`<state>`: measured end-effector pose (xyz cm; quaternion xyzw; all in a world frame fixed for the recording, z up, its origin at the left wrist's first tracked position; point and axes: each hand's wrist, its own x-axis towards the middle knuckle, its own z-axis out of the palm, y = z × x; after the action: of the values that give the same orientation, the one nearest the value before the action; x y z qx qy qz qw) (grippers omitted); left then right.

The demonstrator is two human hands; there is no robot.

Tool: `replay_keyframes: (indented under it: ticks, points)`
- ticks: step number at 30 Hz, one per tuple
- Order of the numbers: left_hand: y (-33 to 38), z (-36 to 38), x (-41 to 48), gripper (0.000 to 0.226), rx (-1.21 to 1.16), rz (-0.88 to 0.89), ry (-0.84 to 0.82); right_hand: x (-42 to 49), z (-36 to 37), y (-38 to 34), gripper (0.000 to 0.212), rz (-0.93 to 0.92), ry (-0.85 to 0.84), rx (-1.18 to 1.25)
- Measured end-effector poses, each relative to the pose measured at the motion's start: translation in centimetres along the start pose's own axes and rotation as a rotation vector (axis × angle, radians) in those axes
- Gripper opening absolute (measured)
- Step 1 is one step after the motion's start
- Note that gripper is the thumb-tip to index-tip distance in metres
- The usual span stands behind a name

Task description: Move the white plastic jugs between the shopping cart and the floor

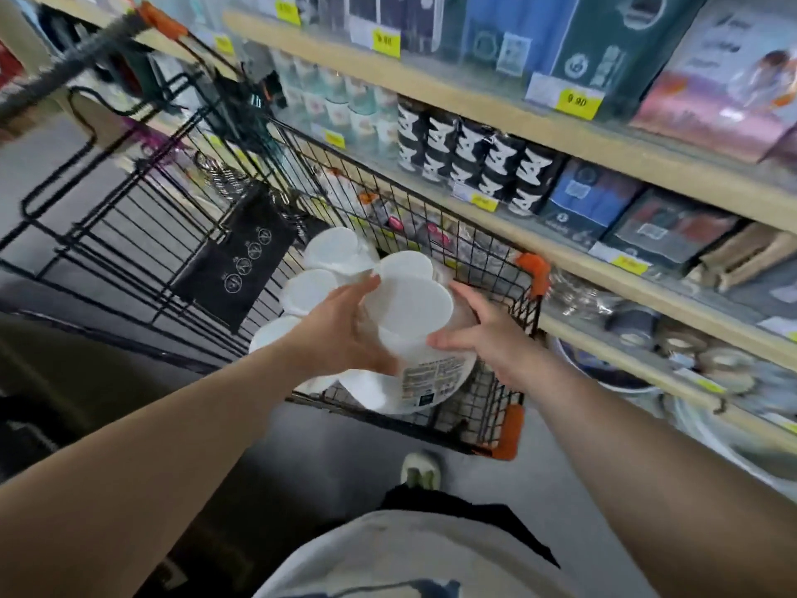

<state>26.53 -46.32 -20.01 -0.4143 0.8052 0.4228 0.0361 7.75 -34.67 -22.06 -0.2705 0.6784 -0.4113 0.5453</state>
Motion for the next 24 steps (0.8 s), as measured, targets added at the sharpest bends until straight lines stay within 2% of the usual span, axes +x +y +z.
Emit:
replay_keyframes:
  ticks: [3, 5, 12, 17, 21, 24]
  points:
    - [-1.9, -0.4, 2.5, 0.135, -0.043, -0.037, -0.113, 1.3, 0.8, 0.7, 0.134, 0.066, 0.028, -0.027]
    - [-3.0, -0.8, 3.9, 0.134, -0.046, -0.026, -0.185, 2.1, 1.5, 1.0, 0.135, 0.103, 0.047, -0.025]
    - [-7.4, -1.8, 8.9, 0.119, 0.001, 0.119, -0.402, 3.7, 5.3, 2.5, 0.119, 0.207, 0.156, 0.116]
    - [-10.5, -1.4, 11.6, 0.138, 0.179, 0.220, -0.588, 4.1, 9.2, 3.9, 0.101, 0.293, 0.296, 0.219]
    - [-12.4, -0.9, 12.8, 0.139, 0.246, 0.293, -0.633, 5.2, 11.2, 5.1, 0.094, 0.348, 0.403, 0.123]
    - [-14.0, -0.1, 12.9, 0.137, 0.322, 0.335, -0.648, 6.0, 12.0, 5.9, 0.097, 0.408, 0.409, 0.000]
